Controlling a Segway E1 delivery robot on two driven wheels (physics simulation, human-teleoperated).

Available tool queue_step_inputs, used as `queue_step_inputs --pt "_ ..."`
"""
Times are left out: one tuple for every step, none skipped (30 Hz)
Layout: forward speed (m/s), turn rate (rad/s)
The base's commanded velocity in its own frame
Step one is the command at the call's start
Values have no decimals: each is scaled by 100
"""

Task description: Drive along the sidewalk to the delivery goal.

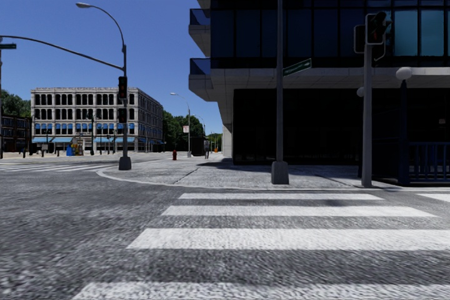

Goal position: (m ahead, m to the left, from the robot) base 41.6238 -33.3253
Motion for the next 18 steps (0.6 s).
queue_step_inputs --pt "200 0" --pt "200 0" --pt "200 0" --pt "200 0" --pt "200 0" --pt "200 0" --pt "200 0" --pt "200 0" --pt "200 0" --pt "200 0" --pt "200 0" --pt "200 0" --pt "200 0" --pt "200 0" --pt "200 0" --pt "200 0" --pt "200 0" --pt "200 0"
